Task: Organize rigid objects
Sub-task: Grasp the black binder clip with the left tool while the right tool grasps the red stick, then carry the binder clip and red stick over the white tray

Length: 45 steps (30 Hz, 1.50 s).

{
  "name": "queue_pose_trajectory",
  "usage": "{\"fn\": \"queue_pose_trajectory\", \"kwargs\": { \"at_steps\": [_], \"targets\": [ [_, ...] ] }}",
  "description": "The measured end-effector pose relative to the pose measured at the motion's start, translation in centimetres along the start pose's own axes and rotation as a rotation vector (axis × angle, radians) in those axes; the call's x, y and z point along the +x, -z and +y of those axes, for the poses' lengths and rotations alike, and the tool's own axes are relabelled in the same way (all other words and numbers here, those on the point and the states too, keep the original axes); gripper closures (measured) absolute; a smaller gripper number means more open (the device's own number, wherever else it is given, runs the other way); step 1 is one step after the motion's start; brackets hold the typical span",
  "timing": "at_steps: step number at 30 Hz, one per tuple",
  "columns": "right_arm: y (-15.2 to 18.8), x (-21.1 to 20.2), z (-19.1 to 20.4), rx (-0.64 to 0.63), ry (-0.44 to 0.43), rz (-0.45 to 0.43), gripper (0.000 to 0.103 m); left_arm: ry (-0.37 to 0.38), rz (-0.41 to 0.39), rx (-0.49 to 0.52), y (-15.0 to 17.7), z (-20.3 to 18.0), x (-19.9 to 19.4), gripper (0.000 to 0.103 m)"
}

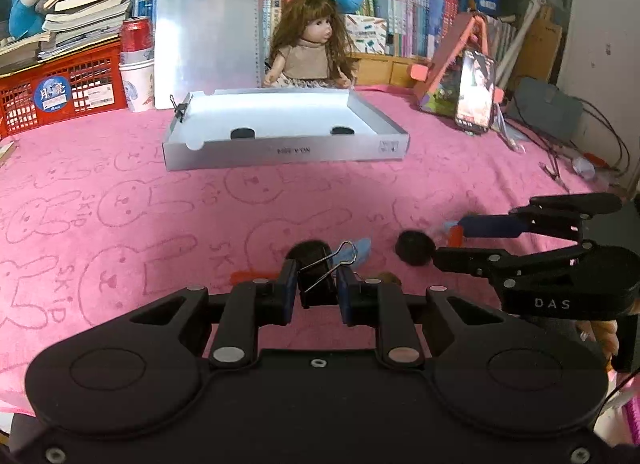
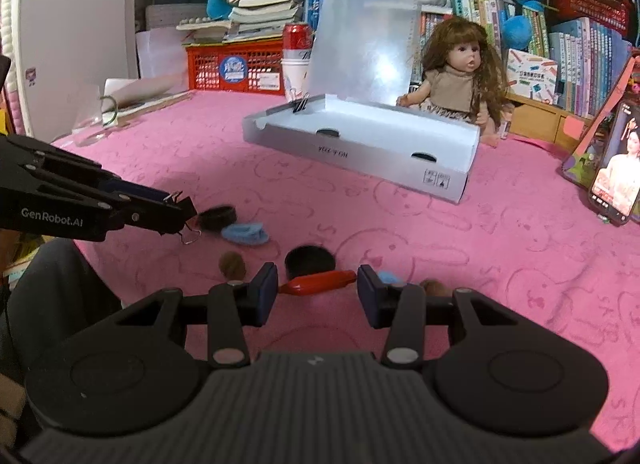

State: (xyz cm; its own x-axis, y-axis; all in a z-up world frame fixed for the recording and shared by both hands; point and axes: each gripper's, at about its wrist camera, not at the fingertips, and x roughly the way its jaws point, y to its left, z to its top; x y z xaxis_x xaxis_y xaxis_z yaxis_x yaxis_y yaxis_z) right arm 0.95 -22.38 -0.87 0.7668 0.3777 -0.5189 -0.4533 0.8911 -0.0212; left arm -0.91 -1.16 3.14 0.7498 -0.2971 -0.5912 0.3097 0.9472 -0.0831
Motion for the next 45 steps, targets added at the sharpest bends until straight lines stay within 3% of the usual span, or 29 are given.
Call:
{"fn": "queue_pose_trajectory", "kwargs": {
  "at_steps": [9, 19, 32, 45],
  "targets": [
    [-2.4, 0.8, -1.5, 0.077, 0.062, -0.019, 0.055, -0.028, -0.048, -0.010, -3.4, 0.6, 0.6, 0.083],
    [-7.8, 3.9, -6.0, 0.253, 0.131, -0.002, 0.055, -0.064, -0.088, -0.049, -10.2, 2.6, 3.5, 0.083],
    [-13.2, 10.2, -11.7, 0.470, 0.132, 0.078, 0.055, -0.107, -0.018, -0.119, -18.1, 6.3, 11.6, 0.083],
    [-14.9, 17.4, -13.1, 0.473, 0.178, 0.163, 0.054, -0.173, 0.078, -0.143, -20.2, 8.1, 20.5, 0.083]
  ]
}}
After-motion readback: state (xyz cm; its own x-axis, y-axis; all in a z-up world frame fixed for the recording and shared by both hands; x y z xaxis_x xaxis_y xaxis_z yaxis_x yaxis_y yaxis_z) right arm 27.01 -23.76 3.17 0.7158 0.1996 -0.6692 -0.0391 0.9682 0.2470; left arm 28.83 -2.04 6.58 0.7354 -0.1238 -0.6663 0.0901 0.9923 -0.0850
